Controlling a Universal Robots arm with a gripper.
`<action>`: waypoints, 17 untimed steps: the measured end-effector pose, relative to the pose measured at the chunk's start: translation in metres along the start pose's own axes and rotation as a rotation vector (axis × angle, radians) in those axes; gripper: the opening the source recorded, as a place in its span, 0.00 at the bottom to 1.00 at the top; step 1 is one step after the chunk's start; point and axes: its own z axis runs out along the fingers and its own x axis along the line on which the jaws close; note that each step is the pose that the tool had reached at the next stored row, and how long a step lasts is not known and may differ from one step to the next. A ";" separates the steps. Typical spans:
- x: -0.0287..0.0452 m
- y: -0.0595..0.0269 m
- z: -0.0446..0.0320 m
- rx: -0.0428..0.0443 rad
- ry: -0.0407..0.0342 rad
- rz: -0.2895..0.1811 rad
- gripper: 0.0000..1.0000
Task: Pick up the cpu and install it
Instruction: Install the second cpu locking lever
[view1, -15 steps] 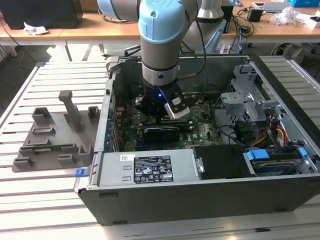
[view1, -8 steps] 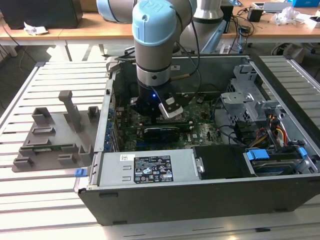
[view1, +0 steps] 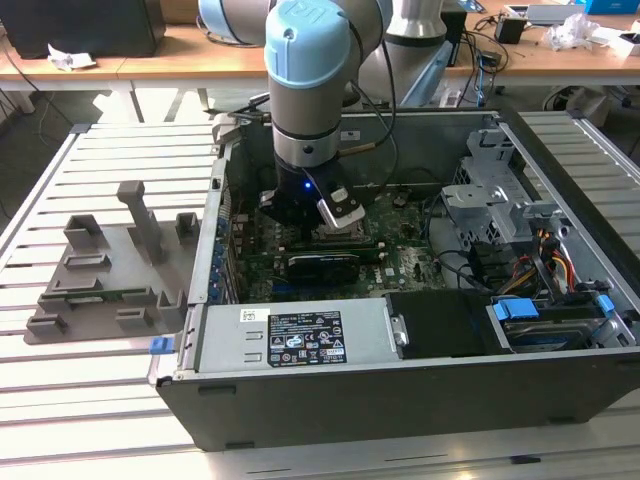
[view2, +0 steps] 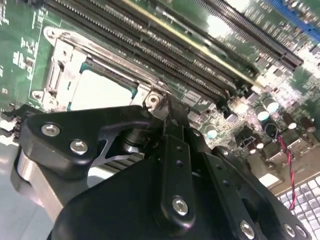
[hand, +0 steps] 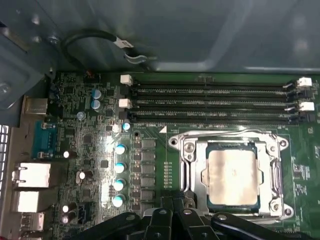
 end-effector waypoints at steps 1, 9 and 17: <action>-0.0001 0.0002 0.0003 -0.0003 0.0003 -0.003 0.11; 0.0003 0.0075 -0.0406 0.0020 0.0013 -0.009 0.11; 0.0004 0.0110 -0.0614 0.0023 0.0013 -0.009 0.11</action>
